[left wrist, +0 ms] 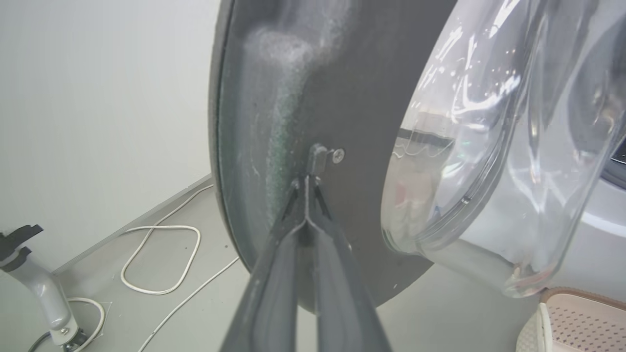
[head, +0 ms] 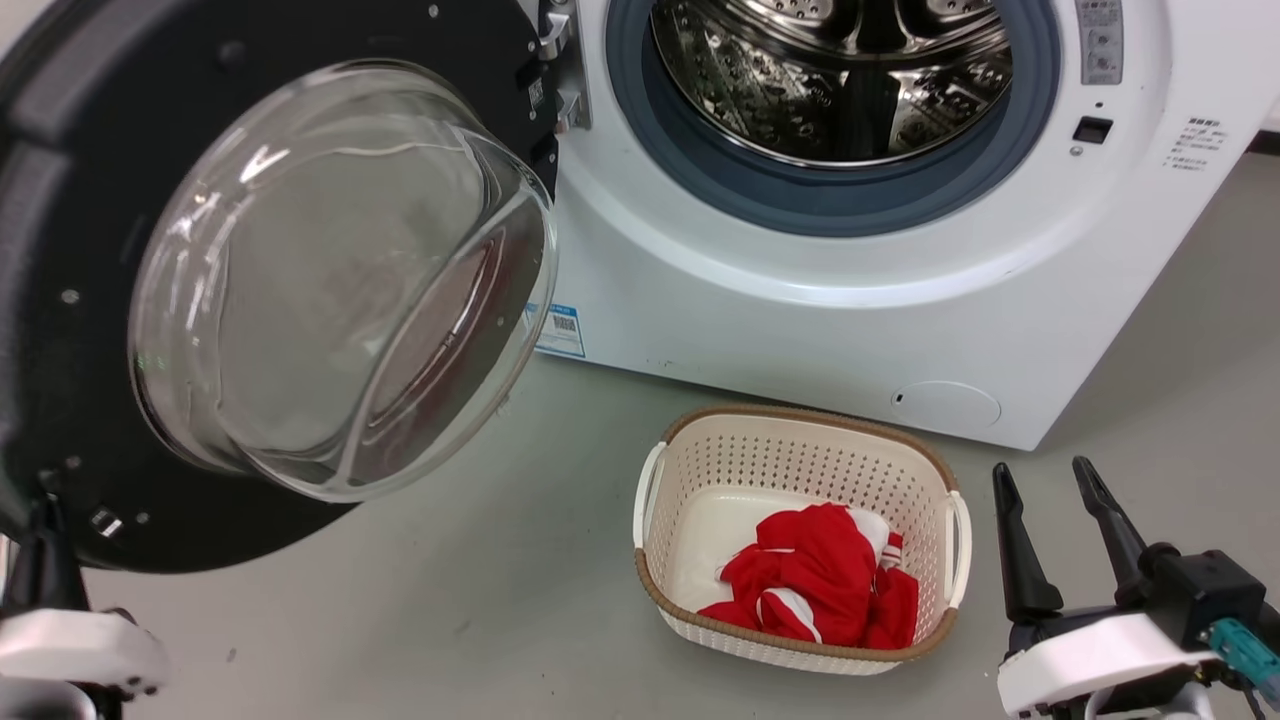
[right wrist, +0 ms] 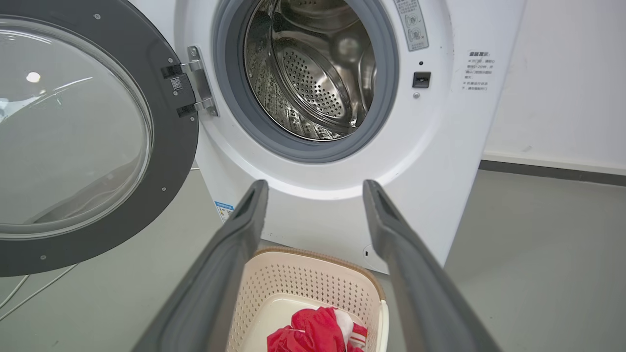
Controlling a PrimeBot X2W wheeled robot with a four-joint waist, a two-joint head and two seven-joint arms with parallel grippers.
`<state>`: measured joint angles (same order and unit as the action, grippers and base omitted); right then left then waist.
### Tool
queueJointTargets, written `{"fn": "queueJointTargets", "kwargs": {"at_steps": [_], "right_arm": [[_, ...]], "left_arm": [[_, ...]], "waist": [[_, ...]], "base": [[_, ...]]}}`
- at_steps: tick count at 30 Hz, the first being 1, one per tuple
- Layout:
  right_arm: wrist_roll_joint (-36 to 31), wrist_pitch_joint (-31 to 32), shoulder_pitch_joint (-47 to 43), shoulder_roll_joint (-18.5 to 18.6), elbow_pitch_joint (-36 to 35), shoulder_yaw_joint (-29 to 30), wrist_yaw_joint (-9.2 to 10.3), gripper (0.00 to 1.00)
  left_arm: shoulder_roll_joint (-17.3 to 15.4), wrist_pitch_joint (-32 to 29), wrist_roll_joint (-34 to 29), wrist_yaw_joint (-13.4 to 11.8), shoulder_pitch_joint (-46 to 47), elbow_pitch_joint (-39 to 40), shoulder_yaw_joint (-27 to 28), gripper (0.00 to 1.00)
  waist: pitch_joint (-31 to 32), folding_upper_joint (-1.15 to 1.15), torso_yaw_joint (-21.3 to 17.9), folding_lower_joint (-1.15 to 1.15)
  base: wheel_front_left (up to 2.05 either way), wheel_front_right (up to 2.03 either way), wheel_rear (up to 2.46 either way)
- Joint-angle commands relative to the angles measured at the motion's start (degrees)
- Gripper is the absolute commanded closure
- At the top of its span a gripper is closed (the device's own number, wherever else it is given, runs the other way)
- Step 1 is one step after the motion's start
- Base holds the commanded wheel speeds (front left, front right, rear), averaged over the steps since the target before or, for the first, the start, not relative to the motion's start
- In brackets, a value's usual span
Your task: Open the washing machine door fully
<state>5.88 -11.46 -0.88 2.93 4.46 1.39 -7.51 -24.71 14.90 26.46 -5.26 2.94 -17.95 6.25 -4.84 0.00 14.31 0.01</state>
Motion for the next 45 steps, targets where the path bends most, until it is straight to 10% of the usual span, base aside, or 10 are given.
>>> {"fn": "queueJointTargets", "kwargs": {"at_steps": [1, 11, 22, 27, 45], "right_arm": [[-0.3, 0.2, 1.2, -0.1, -0.3, 0.0, 0.04, 0.0], [-0.6, 0.5, 2.0, -0.1, -0.4, -0.6, 0.04, 0.0], [1.5, -0.9, -0.2, -0.1, 2.1, -1.1, 0.04, 0.0], [2.0, -1.4, -0.8, -0.1, 3.3, -1.3, 0.04, 0.0], [-0.5, -0.8, -0.8, -0.1, 0.7, -1.5, 0.04, 0.0]], "left_arm": [[-0.7, 0.4, -0.4, 0.3, 2.0, -0.6, 0.9, 1.0], [-1.0, 0.4, -3.2, 3.2, 8.5, -7.8, 4.0, 1.0], [6.5, 0.3, -7.7, 4.3, -1.2, -0.5, 6.2, 1.0], [10.8, 0.3, -9.6, 5.0, -6.1, 5.0, 5.8, 0.01], [19.3, 0.3, -19.1, 9.4, -4.8, 15.7, -1.8, 0.0]], "waist": [[-0.6, 0.0, 0.1, -0.01], [-0.9, 0.0, 0.2, -0.01], [3.6, 0.0, -1.0, -0.01], [5.2, 0.0, -1.5, -0.01], [7.2, 0.0, -9.6, -0.01]], "base": [[0.0, 0.0, 0.0], [0.0, 0.0, 0.0], [0.0, 0.0, 0.0], [0.0, 0.0, 0.0], [0.0, 0.0, 0.0]]}}
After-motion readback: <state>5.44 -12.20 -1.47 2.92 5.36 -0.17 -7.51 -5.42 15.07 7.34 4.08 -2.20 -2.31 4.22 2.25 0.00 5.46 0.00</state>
